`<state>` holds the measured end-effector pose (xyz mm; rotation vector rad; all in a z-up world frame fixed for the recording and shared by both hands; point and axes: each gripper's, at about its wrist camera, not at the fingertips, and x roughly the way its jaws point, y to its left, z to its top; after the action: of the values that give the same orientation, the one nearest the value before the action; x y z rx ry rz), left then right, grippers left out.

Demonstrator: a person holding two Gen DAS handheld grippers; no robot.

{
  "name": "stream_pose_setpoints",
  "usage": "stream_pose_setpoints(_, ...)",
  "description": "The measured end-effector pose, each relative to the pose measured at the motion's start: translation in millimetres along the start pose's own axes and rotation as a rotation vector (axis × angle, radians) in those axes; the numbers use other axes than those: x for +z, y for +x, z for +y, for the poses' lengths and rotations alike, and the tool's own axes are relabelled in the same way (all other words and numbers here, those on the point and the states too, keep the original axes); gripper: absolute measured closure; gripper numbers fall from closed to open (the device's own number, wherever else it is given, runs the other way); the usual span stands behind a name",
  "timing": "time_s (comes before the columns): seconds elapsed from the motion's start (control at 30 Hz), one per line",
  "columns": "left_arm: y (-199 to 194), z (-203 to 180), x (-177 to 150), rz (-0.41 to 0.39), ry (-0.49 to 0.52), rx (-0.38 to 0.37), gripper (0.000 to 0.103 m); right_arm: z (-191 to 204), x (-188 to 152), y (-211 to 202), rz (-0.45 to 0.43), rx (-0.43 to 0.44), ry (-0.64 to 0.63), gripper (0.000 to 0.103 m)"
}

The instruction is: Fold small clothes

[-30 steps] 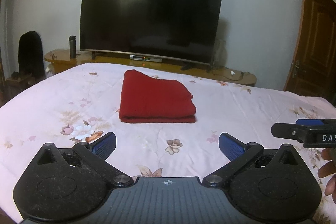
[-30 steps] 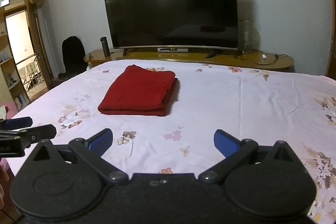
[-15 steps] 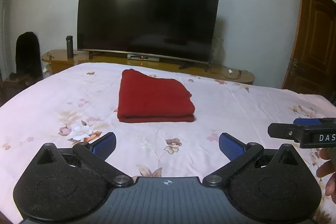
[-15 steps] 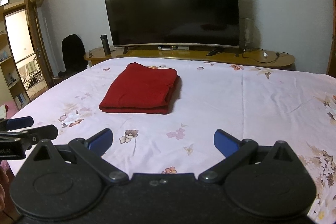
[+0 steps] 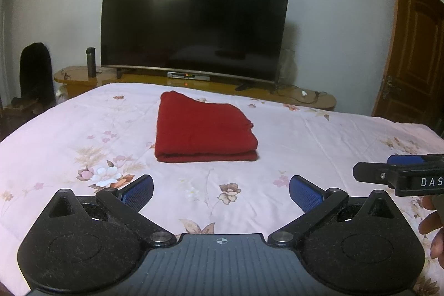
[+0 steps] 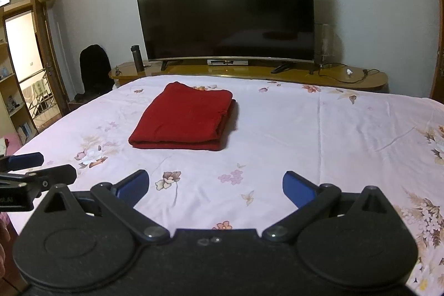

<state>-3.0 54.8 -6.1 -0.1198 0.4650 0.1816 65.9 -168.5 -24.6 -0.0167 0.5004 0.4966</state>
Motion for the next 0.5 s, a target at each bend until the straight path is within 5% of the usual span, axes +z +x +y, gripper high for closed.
stream_pose_setpoints(0.5, 0.2, 4.0, -1.6, 0.000, -0.007, 0.005, 0.000, 3.9, 0.9, 3.5, 0.003, 0.002, -0.017, 0.001)
